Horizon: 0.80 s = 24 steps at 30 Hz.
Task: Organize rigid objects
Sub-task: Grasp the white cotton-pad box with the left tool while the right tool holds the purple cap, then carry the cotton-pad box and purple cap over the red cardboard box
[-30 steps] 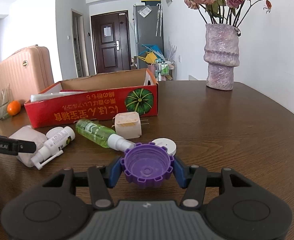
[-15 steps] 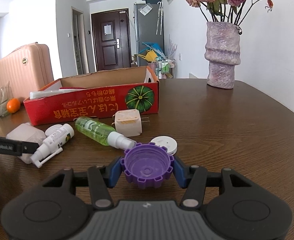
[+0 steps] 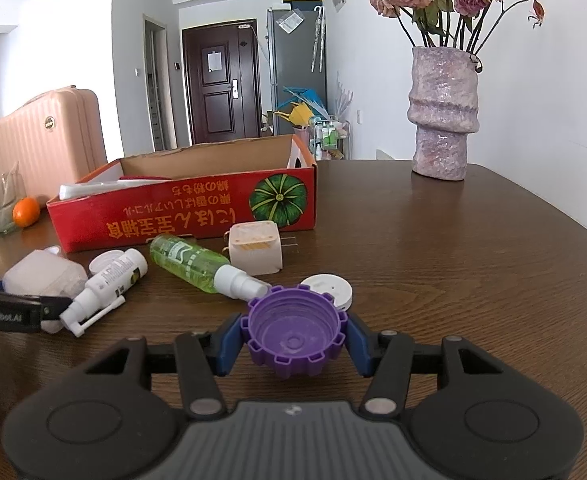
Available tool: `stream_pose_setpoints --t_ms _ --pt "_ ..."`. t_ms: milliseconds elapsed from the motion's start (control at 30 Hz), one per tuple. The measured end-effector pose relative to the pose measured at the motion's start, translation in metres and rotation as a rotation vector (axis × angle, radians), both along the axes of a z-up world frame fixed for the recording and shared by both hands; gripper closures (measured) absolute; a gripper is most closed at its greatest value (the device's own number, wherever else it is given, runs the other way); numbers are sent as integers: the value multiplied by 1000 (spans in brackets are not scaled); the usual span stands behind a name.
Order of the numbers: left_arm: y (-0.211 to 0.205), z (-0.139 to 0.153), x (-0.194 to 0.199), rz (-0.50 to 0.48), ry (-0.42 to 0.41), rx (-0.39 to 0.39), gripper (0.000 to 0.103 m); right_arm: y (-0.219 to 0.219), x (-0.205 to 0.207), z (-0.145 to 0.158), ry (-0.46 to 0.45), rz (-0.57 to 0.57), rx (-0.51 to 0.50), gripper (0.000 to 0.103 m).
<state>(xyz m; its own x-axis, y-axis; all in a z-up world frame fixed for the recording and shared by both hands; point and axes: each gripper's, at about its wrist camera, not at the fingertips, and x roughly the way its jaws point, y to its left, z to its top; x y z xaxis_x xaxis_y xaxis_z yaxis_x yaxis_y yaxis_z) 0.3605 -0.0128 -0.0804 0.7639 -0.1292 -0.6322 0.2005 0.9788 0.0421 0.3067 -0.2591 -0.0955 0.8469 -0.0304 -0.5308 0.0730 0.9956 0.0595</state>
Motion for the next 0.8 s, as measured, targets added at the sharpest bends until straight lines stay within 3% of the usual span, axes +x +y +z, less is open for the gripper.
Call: stream_pose_setpoints --t_ms 800 --pt "0 49 -73 100 -128 -153 19 8 -20 17 -109 76 32 50"
